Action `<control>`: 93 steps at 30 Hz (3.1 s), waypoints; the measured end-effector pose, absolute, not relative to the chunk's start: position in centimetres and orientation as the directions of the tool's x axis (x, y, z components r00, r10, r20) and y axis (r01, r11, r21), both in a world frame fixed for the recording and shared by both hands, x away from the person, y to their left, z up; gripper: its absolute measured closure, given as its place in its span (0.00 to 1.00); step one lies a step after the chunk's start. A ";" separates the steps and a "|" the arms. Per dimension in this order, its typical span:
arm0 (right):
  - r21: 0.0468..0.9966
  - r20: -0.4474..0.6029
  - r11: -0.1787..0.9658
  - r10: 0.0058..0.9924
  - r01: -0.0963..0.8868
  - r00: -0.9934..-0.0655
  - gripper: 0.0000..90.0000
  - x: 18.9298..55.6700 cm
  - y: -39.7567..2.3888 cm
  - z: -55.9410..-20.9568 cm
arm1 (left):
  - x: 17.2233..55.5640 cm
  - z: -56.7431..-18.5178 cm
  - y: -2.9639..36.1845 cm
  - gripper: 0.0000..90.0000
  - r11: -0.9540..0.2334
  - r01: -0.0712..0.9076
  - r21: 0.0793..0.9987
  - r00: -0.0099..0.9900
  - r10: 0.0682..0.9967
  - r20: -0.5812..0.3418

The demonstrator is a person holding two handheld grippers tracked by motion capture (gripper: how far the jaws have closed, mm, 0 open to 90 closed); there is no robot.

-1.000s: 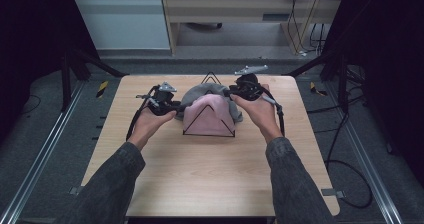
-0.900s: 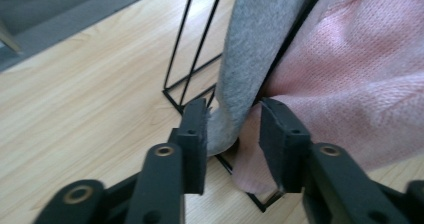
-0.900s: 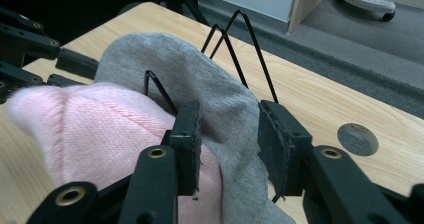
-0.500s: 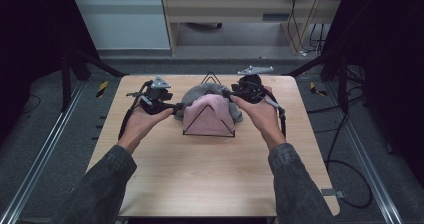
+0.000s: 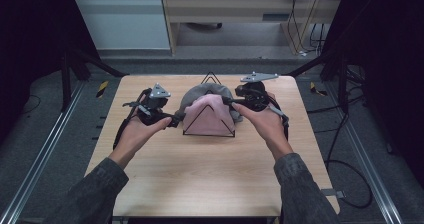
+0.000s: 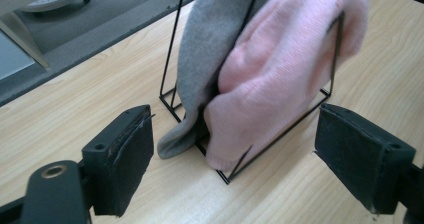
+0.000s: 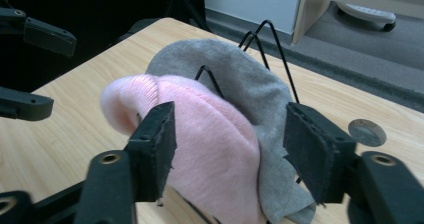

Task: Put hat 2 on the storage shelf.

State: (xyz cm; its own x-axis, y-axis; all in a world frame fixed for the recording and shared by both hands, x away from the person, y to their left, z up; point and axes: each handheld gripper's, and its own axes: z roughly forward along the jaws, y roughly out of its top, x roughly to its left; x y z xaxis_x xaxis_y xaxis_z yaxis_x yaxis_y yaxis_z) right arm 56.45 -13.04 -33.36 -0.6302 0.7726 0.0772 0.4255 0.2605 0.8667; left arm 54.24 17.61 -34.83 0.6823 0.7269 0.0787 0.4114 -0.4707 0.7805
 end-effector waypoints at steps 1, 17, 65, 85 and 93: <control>0.863 0.080 0.263 0.771 0.431 -0.632 0.38 56.3 -13.0 -33.3 | 54.0 -34.9 17.6 0.16 -0.463 0.415 0.784 0.685 0.726 0.066; 0.867 0.039 0.297 0.762 0.401 -0.647 0.10 52.6 -13.8 -32.9 | 50.1 -35.0 18.4 0.08 -0.490 0.373 0.788 0.733 0.677 0.073; 0.717 0.025 0.406 0.797 0.566 -0.603 0.19 49.1 -18.3 -48.1 | 49.2 -47.4 25.3 0.06 -0.567 0.553 0.611 0.677 0.733 0.068; 0.707 0.077 0.337 0.837 0.621 -0.542 0.19 49.9 -19.2 -50.3 | 49.7 -49.6 26.6 0.04 -0.527 0.590 0.612 0.645 0.763 0.037; 0.733 0.059 0.323 0.846 0.599 -0.530 0.16 49.7 -19.1 -50.7 | 49.5 -50.2 26.7 0.00 -0.495 0.578 0.648 0.636 0.772 0.022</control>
State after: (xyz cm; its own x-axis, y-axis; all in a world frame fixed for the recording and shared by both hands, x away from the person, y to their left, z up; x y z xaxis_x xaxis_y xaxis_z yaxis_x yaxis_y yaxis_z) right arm 49.71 -19.08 -50.72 -0.5295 0.8462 0.0595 0.5986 0.3230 0.7330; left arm 49.48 26.69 -50.18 0.6358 0.7715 0.0219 0.5783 -0.4950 0.6484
